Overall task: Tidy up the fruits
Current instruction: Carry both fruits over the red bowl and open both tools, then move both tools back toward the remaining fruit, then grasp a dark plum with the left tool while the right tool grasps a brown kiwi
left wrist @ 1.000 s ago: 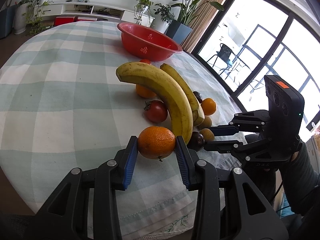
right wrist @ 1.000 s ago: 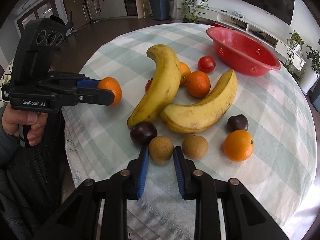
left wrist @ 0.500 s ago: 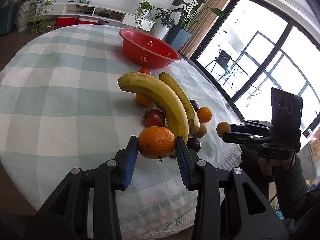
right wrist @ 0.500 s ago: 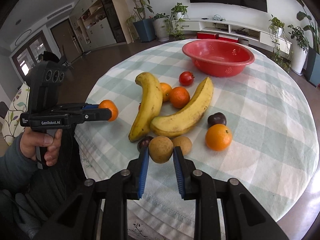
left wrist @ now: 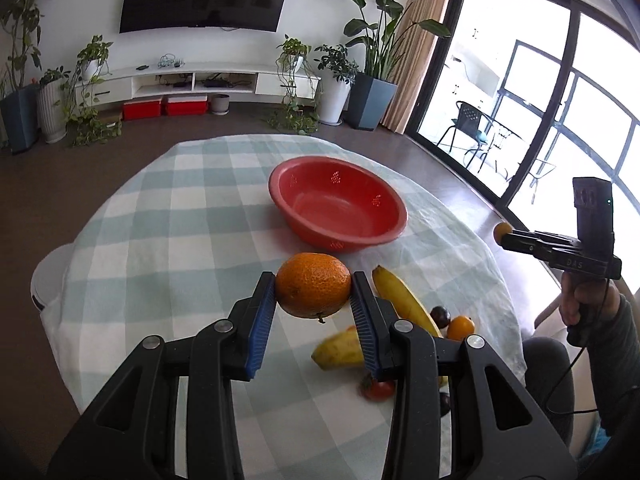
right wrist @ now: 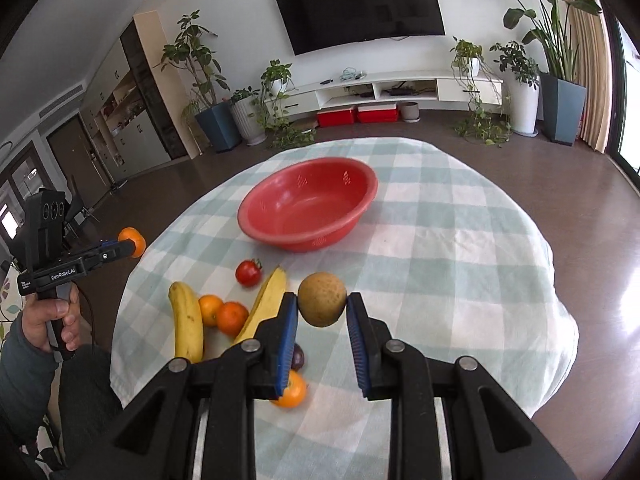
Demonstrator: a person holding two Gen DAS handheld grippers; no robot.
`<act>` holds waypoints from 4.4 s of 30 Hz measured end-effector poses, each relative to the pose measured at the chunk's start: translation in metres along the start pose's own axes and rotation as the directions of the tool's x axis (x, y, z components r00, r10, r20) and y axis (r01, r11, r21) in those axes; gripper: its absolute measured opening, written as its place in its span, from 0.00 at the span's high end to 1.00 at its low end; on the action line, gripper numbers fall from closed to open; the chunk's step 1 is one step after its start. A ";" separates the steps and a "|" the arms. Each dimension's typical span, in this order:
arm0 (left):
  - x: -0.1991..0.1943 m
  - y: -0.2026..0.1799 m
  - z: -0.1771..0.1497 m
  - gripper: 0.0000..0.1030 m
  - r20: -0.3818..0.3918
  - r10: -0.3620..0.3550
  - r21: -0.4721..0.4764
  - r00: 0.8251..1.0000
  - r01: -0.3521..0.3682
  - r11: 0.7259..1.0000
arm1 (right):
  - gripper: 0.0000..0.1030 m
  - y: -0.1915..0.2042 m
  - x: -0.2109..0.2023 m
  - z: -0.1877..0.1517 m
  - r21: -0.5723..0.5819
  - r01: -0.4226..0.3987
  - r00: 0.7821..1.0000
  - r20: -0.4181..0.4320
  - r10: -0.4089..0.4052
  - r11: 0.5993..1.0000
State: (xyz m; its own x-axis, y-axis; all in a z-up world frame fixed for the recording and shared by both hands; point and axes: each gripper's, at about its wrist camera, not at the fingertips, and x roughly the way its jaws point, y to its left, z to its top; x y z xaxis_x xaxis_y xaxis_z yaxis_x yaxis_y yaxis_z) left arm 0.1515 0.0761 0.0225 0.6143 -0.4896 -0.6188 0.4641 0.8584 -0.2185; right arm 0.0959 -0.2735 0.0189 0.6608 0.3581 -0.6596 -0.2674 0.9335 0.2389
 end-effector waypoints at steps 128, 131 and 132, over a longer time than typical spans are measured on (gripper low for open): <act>0.076 -0.152 -0.141 0.61 -0.324 0.019 0.278 0.946 0.075 0.958 | 0.44 0.066 0.011 -0.121 0.144 0.057 0.994 -0.096 -0.044 0.988; 0.079 -0.158 -0.148 0.62 -0.329 0.042 0.310 0.944 0.066 0.949 | 0.44 0.066 0.012 -0.121 0.142 0.061 0.994 -0.097 -0.047 0.988; 0.080 -0.159 -0.149 0.62 -0.324 0.043 0.310 0.945 0.063 0.949 | 0.44 0.067 0.012 -0.121 0.140 0.061 0.994 -0.098 -0.047 0.988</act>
State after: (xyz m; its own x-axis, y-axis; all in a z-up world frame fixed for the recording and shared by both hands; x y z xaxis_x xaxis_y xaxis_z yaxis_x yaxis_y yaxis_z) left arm 0.0322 -0.0765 -0.1045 0.3936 -0.3759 -0.8389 0.6770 0.7359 -0.0121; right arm 0.0007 -0.2092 -0.0594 0.6011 0.3098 -0.7367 -0.1261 0.9470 0.2954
